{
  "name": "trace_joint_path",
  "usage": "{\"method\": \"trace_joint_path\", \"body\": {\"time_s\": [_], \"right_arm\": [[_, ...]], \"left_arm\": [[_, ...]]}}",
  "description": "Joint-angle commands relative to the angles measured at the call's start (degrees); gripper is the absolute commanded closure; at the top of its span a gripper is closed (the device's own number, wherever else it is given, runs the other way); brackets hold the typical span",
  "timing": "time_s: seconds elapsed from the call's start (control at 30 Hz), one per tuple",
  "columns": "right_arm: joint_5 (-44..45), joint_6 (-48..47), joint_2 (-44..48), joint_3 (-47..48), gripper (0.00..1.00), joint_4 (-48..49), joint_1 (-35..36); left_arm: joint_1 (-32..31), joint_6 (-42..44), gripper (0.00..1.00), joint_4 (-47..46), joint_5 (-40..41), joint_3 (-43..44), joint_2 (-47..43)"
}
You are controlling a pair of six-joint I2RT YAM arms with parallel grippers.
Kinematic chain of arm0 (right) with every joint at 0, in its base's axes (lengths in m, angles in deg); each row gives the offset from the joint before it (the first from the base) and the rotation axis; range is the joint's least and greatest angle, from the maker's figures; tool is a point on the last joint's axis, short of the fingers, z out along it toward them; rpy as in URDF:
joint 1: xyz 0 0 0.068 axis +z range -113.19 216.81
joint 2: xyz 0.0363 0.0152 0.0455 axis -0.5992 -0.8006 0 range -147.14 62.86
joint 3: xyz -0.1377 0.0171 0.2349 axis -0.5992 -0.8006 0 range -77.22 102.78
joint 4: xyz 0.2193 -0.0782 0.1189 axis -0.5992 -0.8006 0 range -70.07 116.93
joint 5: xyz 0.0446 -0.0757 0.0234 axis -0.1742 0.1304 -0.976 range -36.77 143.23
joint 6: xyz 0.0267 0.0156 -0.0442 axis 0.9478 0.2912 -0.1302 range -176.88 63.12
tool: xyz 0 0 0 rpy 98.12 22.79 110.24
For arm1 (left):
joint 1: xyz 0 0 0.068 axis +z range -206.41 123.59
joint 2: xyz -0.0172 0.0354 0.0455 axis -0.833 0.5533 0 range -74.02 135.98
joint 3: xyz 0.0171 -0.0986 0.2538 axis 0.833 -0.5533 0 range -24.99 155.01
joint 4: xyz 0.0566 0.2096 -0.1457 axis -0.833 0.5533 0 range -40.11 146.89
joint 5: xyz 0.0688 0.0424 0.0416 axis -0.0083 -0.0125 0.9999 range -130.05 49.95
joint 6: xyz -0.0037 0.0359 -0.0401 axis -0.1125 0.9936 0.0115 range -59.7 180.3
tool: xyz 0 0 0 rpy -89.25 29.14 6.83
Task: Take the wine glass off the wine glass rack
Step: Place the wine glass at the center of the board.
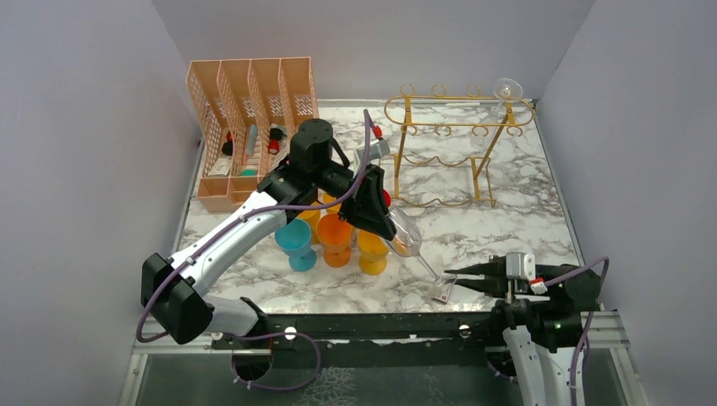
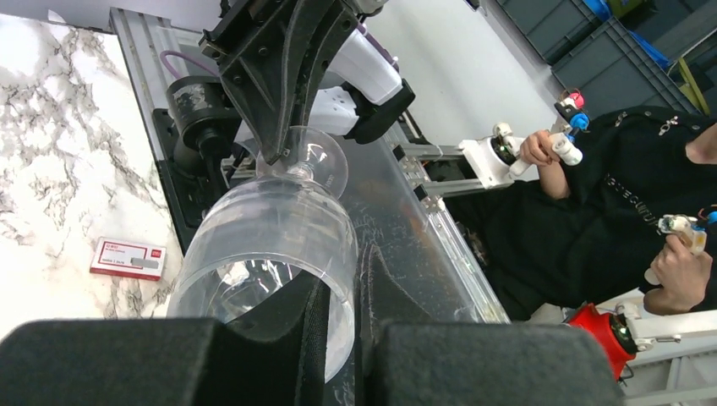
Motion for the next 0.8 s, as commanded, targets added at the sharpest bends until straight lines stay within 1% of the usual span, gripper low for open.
{"method": "trace_joint_path", "body": {"time_s": [0.0, 0.07, 0.2, 0.27, 0.33, 0.43, 0.57, 0.77], "right_arm": [[19.13, 2.84, -2.39, 0.94, 0.93, -6.22, -1.39], [20.28, 3.90, -1.78, 1.30, 0.84, -6.99, -1.39], [21.64, 6.35, -0.06, 1.96, 0.67, -8.03, -1.39], [21.61, 6.03, 0.61, 3.13, 0.56, -9.89, -1.39], [21.55, 5.88, 1.26, 4.20, 0.49, -11.43, -1.39], [20.65, 5.95, 2.16, 5.35, 0.43, -12.44, -1.39], [17.78, 6.12, 3.14, 5.78, 0.39, -12.73, -1.39], [18.76, 2.01, 3.52, 7.81, 0.38, -17.74, -1.39]], "left_arm": [[-1.57, 3.66, 1.00, 1.23, 0.01, 0.63, -0.96], [-0.90, 6.76, 1.00, 5.77, 1.70, 1.49, -1.26], [-0.60, 15.88, 1.00, 18.60, 7.09, 4.12, -2.14], [-0.51, 17.94, 1.00, 21.37, 9.24, 4.06, -3.34], [-0.44, 18.69, 1.00, 22.45, 11.40, 3.18, -5.03], [-0.33, 20.62, 1.00, 25.05, 13.75, 2.10, -7.29], [-0.25, 21.36, 1.00, 27.29, 16.56, 1.03, -9.34], [-0.21, 20.22, 1.00, 27.89, 17.37, -1.18, -12.53]]}}
